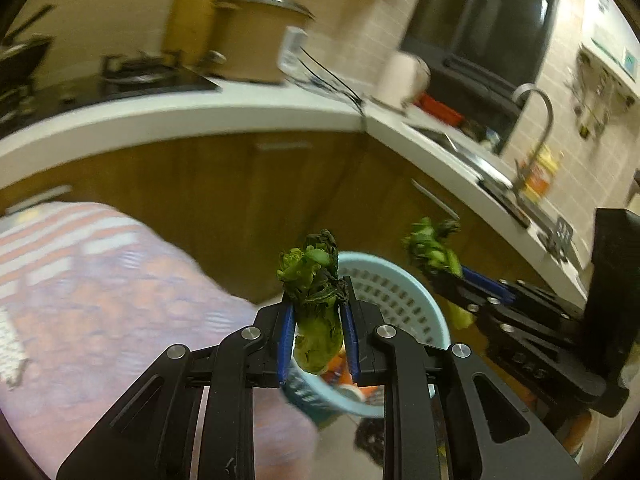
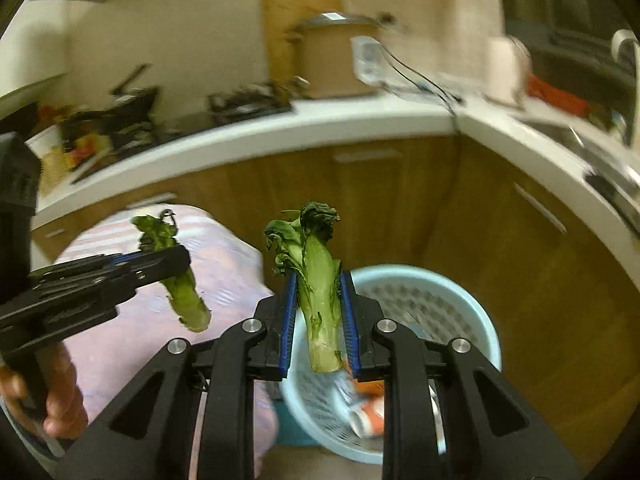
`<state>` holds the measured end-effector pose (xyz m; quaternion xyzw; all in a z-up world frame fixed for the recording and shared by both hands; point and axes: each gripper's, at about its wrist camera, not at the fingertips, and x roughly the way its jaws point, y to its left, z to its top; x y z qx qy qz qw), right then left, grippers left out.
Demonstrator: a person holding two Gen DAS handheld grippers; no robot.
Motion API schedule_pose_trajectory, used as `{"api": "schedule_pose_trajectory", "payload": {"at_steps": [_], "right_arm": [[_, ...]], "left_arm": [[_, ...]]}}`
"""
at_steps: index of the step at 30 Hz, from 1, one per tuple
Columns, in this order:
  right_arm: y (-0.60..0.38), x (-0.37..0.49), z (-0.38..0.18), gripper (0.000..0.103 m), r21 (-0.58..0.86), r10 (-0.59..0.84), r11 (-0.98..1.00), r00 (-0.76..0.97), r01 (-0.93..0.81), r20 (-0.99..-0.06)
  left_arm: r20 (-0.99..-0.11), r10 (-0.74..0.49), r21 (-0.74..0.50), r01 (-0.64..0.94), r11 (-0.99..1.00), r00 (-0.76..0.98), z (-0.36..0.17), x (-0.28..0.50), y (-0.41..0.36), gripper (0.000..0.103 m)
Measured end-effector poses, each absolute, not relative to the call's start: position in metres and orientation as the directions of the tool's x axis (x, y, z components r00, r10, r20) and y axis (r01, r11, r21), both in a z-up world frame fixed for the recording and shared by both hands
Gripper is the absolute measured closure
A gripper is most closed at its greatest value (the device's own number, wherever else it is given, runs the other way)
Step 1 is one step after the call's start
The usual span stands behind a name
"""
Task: Collect trash
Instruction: 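Carry both bok choy stalks over the blue basket and release them, then move both open tools back over the table toward the bread and napkin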
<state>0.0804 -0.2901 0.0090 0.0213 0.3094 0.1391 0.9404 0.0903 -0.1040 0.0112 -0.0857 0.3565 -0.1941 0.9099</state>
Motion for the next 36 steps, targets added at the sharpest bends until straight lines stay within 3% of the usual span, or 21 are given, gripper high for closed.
{"api": "schedule_pose_trajectory", "payload": {"at_steps": [8, 10, 12, 14, 16, 36], "right_arm": [[-0.329, 0.107, -0.036, 0.084, 0.132, 0.164, 0.986, 0.697, -0.1, -0.698], [-0.335, 0.11, -0.043, 0.083, 0.142, 0.152, 0.987, 0.683, -0.071, -0.715], [-0.342, 0.115, -0.05, 0.08, 0.172, 0.163, 0.984, 0.659, -0.052, -0.734], [-0.347, 0.115, -0.053, 0.064, 0.189, 0.167, 0.981, 0.653, -0.037, -0.739], [-0.349, 0.114, -0.053, 0.05, 0.187, 0.158, 0.982, 0.656, -0.026, -0.738], [-0.245, 0.09, -0.005, 0.05, 0.14, 0.266, 0.963, 0.71, -0.232, -0.652]], "left_arm": [[-0.697, -0.485, -0.336, 0.358, 0.871, 0.528, -0.033, 0.13, -0.164, 0.083], [-0.706, -0.493, -0.334, 0.374, 0.865, 0.508, -0.041, 0.134, -0.173, 0.074], [-0.718, -0.495, -0.334, 0.381, 0.862, 0.49, -0.046, 0.137, -0.178, 0.048], [-0.717, -0.494, -0.339, 0.373, 0.864, 0.491, -0.049, 0.136, -0.177, 0.04], [-0.726, -0.488, -0.335, 0.371, 0.866, 0.484, -0.05, 0.136, -0.175, 0.04], [-0.653, -0.393, -0.346, 0.207, 0.915, 0.647, -0.023, 0.075, -0.05, 0.04]]}}
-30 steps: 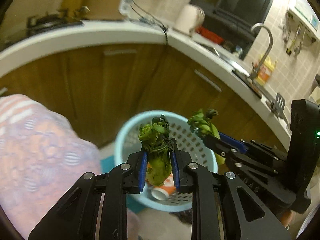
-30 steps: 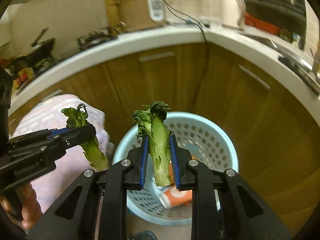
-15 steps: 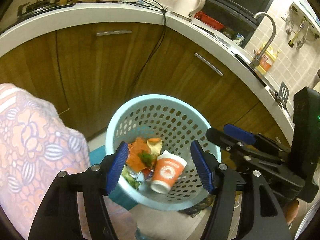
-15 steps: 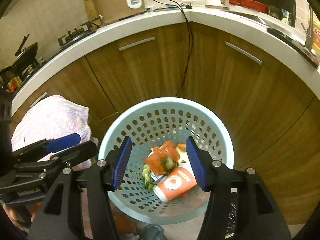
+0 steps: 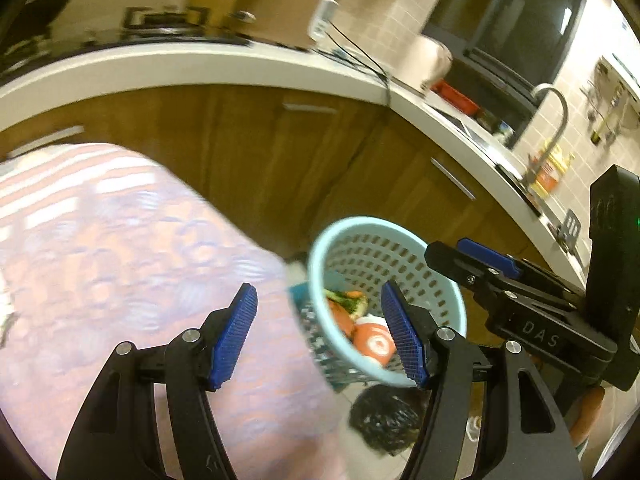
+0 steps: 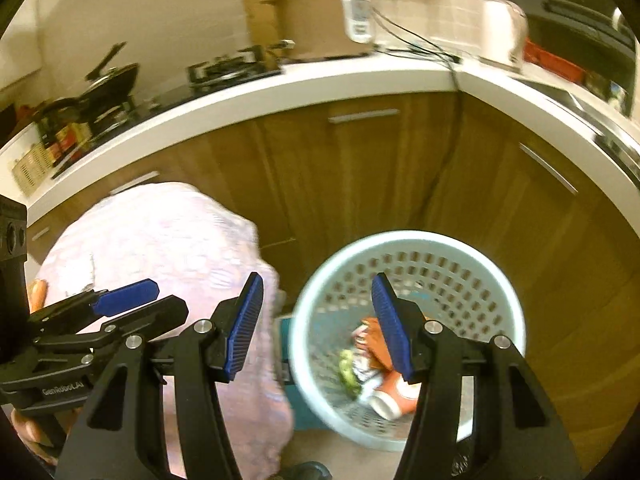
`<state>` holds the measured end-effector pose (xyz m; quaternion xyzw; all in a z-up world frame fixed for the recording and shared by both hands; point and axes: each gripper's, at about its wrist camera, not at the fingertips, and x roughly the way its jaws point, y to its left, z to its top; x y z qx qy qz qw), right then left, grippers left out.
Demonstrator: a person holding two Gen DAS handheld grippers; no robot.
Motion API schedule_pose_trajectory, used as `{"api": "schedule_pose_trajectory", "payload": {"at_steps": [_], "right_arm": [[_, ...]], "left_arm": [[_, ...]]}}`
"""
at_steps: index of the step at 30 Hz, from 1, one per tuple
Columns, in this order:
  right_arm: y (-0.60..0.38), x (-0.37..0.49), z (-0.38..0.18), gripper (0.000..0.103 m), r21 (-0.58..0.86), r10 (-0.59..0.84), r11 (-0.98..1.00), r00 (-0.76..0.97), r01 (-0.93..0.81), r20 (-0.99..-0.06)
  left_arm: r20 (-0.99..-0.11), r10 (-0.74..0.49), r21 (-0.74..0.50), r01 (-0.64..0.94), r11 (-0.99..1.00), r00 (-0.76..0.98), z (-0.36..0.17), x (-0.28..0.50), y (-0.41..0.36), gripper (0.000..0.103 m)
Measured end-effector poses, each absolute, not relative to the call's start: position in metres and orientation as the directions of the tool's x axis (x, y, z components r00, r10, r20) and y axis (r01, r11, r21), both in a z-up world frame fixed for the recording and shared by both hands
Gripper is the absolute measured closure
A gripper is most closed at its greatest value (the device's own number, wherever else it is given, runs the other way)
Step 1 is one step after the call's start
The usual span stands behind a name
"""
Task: Collect trash
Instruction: 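Move both open tools back over the table toward the bread and napkin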
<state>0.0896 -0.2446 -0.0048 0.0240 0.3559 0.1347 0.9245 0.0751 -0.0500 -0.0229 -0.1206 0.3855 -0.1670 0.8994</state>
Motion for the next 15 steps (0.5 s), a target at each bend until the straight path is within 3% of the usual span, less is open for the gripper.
{"api": "schedule_pose_trajectory", "payload": {"at_steps": [13, 15], "right_arm": [[-0.124, 0.07, 0.008, 0.05, 0.102, 0.391, 0.899, 0.674, -0.426, -0.627], [-0.106, 0.067, 0.007, 0.05, 0.094, 0.405, 0.887, 0.663, -0.453, -0.63]], "left_arm": [[-0.619, -0.145, -0.317, -0.076, 0.945, 0.772, 0.001, 0.012, 0.084, 0.04], [-0.617, -0.099, -0.31, -0.126, 0.942, 0.78, 0.003, 0.003, 0.105, 0.035]]}}
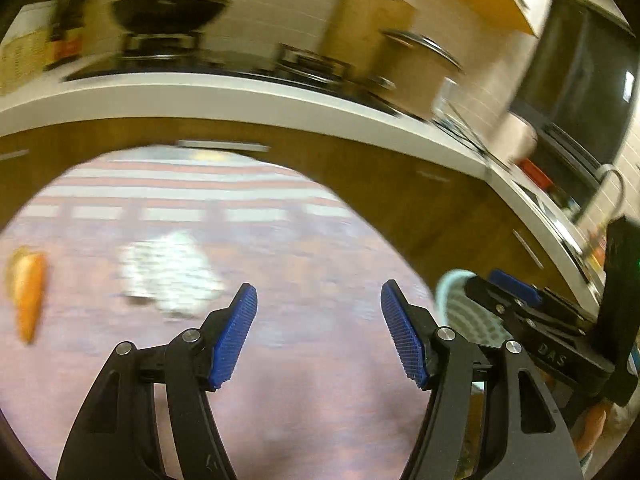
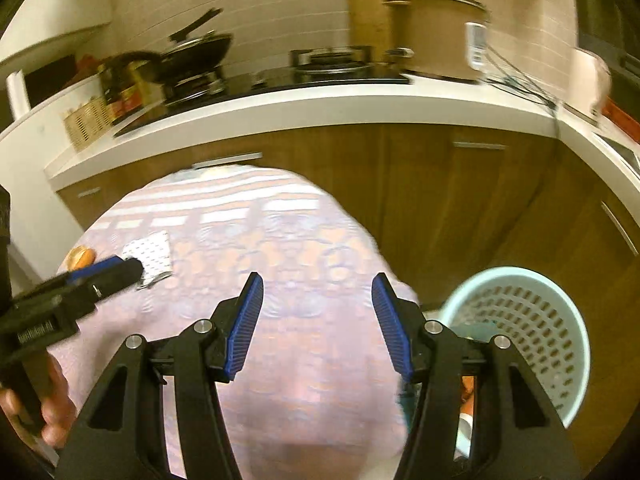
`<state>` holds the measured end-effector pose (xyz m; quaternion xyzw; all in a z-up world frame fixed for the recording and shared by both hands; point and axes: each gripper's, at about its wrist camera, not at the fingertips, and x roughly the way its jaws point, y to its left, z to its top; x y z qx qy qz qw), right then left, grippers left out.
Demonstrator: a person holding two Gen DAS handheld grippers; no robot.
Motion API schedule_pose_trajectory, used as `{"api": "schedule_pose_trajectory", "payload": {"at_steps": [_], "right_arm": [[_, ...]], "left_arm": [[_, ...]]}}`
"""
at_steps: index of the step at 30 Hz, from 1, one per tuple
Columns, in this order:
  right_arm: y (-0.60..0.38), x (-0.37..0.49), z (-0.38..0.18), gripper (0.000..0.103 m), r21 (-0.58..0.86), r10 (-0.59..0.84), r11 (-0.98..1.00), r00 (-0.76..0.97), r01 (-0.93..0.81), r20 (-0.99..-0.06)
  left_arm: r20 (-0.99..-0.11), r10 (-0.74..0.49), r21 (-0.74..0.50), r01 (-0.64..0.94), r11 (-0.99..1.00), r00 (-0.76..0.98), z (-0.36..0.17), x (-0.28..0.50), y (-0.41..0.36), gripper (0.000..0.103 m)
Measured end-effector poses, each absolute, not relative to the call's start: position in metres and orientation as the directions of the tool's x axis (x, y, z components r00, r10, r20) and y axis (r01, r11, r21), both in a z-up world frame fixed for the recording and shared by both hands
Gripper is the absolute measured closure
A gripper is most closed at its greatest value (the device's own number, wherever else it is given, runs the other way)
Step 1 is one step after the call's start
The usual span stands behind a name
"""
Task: Collect trash
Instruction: 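Move both open tools back over the table toward the bread and napkin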
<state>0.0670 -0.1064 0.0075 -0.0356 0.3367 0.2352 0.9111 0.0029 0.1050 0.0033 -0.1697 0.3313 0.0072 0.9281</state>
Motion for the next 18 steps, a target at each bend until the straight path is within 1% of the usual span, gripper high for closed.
{"api": "schedule_pose_trajectory", "payload": {"at_steps": [3, 8, 11, 12, 18], "right_arm": [[-0.077, 0.062, 0.006, 0.05, 0.078, 0.426, 0.865, 0.642, -0.496, -0.638], [-0.039, 0.053, 0.006, 0.05, 0.028, 0.444, 0.832, 0.634, -0.554, -0.633], [-0.015, 0.049, 0.005, 0.05, 0.013, 0.463, 0.804, 0.612, -0.595, -0.641], [-0.007, 0.048, 0.004, 0.05, 0.01, 0.465, 0.798, 0.605, -0.603, -0.646], [0.033, 0.051, -0.009, 0.05, 0.015, 0.483, 0.758, 0.546, -0.652, -0.685]], "left_arm": [[-0.61, -0.01, -0.298, -0.218, 0.929, 0.792, 0.008, -0.014, 0.138, 0.03], [-0.607, 0.1, -0.289, -0.337, 0.896, 0.789, 0.012, -0.038, 0.194, 0.029], [-0.614, 0.149, -0.285, -0.394, 0.874, 0.775, 0.011, -0.05, 0.226, 0.023], [-0.623, 0.166, -0.277, -0.414, 0.867, 0.765, 0.009, -0.054, 0.238, 0.022], [-0.7, 0.208, -0.221, -0.484, 0.846, 0.683, -0.017, -0.062, 0.287, 0.021]]}}
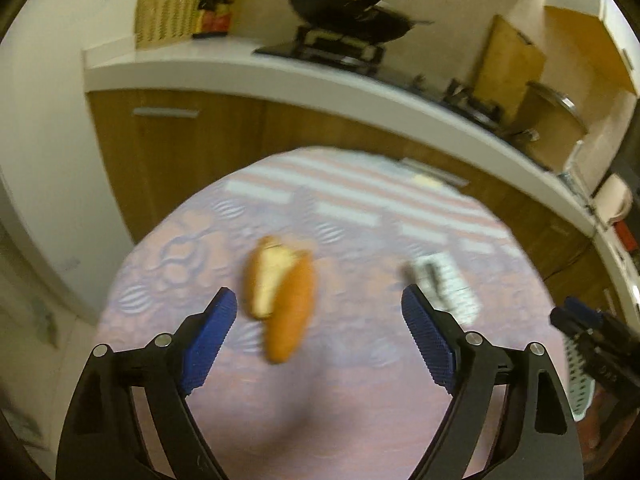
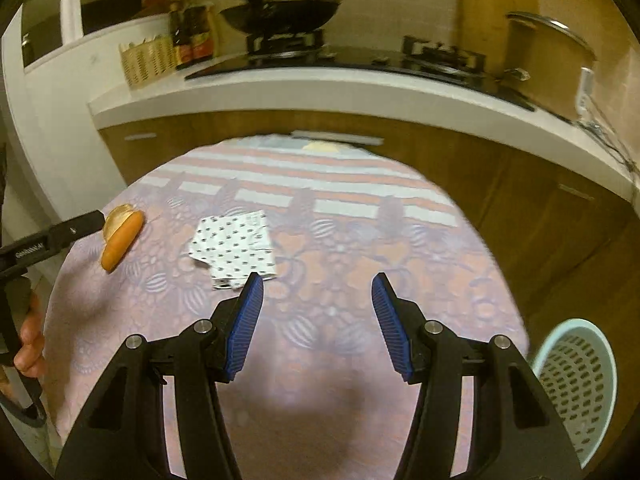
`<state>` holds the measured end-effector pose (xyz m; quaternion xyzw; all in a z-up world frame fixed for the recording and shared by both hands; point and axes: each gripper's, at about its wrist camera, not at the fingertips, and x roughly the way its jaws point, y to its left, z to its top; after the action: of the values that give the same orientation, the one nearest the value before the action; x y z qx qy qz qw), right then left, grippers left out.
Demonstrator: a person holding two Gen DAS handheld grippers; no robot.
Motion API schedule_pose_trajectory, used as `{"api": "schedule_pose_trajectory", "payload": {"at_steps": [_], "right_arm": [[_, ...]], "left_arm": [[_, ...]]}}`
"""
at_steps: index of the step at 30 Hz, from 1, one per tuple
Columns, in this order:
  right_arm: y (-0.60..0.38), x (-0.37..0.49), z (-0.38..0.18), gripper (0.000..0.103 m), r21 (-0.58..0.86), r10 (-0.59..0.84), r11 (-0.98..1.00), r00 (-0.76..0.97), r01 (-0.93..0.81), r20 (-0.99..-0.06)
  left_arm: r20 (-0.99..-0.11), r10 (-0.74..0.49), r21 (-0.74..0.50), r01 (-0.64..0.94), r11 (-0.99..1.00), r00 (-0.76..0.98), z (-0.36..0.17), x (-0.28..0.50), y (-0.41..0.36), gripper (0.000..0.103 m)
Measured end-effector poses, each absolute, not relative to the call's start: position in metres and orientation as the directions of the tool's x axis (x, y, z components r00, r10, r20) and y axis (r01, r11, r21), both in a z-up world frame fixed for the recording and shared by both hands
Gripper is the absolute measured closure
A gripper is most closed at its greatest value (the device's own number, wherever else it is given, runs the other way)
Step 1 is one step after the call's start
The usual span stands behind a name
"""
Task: Collect trash
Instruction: 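Move both open tools back over the table toward the bread and napkin, then grasp the bread roll with the left tool while the right tool grasps the polka-dot napkin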
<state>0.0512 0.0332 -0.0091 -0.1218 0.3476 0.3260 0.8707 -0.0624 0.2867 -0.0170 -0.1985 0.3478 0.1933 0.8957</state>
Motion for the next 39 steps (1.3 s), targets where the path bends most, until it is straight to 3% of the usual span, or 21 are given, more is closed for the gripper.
{"api": "schedule_pose_trajectory", "payload": {"at_steps": [8, 11, 13, 15, 18, 19, 29, 31, 34, 36, 39], "right_arm": [[0.08, 0.062, -0.043, 0.049, 0.034, 0.491, 0.72, 0.474, -0.693, -0.731], [0.087, 0.067, -0.05, 0.042, 0.05, 0.499, 0.715, 0.46, -0.697, -0.734], [0.091, 0.07, -0.053, 0.036, 0.058, 0.506, 0.711, 0.454, -0.701, -0.734], [0.095, 0.072, -0.054, 0.034, 0.063, 0.512, 0.706, 0.447, -0.705, -0.733], [0.105, 0.076, -0.058, 0.025, 0.074, 0.519, 0.695, 0.428, -0.715, -0.74], [0.109, 0.077, -0.06, 0.02, 0.077, 0.518, 0.691, 0.418, -0.718, -0.746], [0.147, 0.081, -0.076, 0.011, -0.026, 0.432, 0.684, 0.433, -0.729, -0.791], [0.147, 0.082, -0.076, 0.017, -0.017, 0.439, 0.681, 0.427, -0.732, -0.79], [0.144, 0.079, -0.073, 0.044, -0.009, 0.468, 0.666, 0.427, -0.746, -0.774], [0.142, 0.078, -0.072, 0.052, -0.002, 0.478, 0.666, 0.429, -0.746, -0.767], [0.13, 0.082, -0.067, 0.075, 0.059, 0.518, 0.681, 0.424, -0.73, -0.743]], "left_arm": [[-0.772, 0.225, -0.153, -0.517, 0.842, 0.595, -0.056, -0.044, 0.307, 0.021], [-0.766, 0.261, -0.114, -0.524, 0.844, 0.588, -0.061, -0.035, 0.305, 0.025], [-0.759, 0.292, -0.073, -0.522, 0.85, 0.582, -0.061, -0.031, 0.3, 0.04], [-0.75, 0.31, -0.048, -0.515, 0.856, 0.584, -0.062, -0.028, 0.296, 0.065], [-0.722, 0.364, 0.005, -0.521, 0.854, 0.589, -0.059, -0.029, 0.286, 0.076], [-0.715, 0.379, 0.023, -0.522, 0.853, 0.587, -0.059, -0.029, 0.283, 0.076], [-0.696, 0.347, -0.04, -0.516, 0.856, 0.629, -0.054, -0.036, 0.288, 0.076], [-0.692, 0.346, -0.038, -0.511, 0.859, 0.633, -0.054, -0.036, 0.287, 0.076], [-0.693, 0.344, -0.045, -0.514, 0.856, 0.634, -0.054, -0.037, 0.288, 0.076], [-0.693, 0.345, -0.044, -0.515, 0.856, 0.633, -0.055, -0.037, 0.287, 0.076], [-0.689, 0.348, -0.042, -0.514, 0.857, 0.636, -0.054, -0.037, 0.286, 0.076]]}}
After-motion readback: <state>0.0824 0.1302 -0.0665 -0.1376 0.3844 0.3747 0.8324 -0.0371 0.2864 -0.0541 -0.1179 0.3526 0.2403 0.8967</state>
